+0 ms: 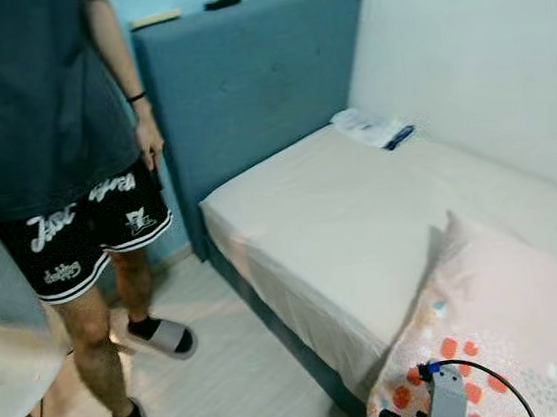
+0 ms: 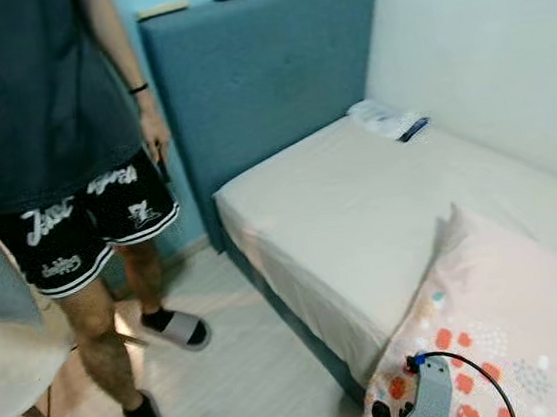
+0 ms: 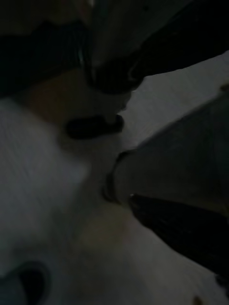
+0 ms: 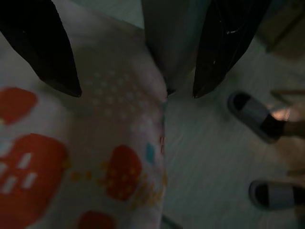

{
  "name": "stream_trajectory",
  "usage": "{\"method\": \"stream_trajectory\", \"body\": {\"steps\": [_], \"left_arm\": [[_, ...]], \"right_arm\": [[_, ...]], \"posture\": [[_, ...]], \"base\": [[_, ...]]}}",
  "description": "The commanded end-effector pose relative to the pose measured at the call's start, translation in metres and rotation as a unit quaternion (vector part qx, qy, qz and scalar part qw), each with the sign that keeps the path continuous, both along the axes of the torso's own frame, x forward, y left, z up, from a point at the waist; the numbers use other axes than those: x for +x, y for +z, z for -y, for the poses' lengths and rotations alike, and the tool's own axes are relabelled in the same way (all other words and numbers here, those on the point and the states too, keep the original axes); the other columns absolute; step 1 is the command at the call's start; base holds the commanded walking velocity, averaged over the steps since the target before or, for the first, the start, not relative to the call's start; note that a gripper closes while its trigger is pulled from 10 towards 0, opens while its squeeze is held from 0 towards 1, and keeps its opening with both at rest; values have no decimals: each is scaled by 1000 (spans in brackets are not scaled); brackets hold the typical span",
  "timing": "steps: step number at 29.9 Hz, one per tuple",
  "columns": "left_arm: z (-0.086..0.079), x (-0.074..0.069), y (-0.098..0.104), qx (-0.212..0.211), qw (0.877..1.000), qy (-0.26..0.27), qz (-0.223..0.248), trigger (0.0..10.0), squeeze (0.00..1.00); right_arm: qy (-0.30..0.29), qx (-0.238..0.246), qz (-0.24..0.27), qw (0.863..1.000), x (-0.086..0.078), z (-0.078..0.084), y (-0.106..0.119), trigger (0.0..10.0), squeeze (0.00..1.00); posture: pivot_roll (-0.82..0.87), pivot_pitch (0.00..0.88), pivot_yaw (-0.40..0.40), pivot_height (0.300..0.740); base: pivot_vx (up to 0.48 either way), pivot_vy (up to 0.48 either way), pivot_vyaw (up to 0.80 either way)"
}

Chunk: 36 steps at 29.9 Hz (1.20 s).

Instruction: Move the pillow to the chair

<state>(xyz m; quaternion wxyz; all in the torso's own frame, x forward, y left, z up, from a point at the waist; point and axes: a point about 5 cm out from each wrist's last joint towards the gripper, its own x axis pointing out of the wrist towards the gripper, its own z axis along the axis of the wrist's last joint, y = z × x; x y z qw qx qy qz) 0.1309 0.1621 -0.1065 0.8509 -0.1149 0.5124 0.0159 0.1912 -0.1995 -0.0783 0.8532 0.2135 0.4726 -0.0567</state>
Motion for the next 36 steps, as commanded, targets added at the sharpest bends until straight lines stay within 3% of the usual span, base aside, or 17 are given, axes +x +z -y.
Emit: {"method": "stream_trajectory", "body": {"steps": [1,36], "left_arm": [[-3,-11,-4,5,1000,3,-23,10000,0],[-3,-9,-3,11,1000,-10,-15,10000,0]], "right_arm": [[0,5,-12,1000,-7,-3,-4,10000,0],[9,2,-13,1000,-9,-2,-5,10000,0]], "posture": [[-43,59,-32,698],[-48,50,-40,698]], "base": [[-480,0,-756],[-14,0,-756]]}}
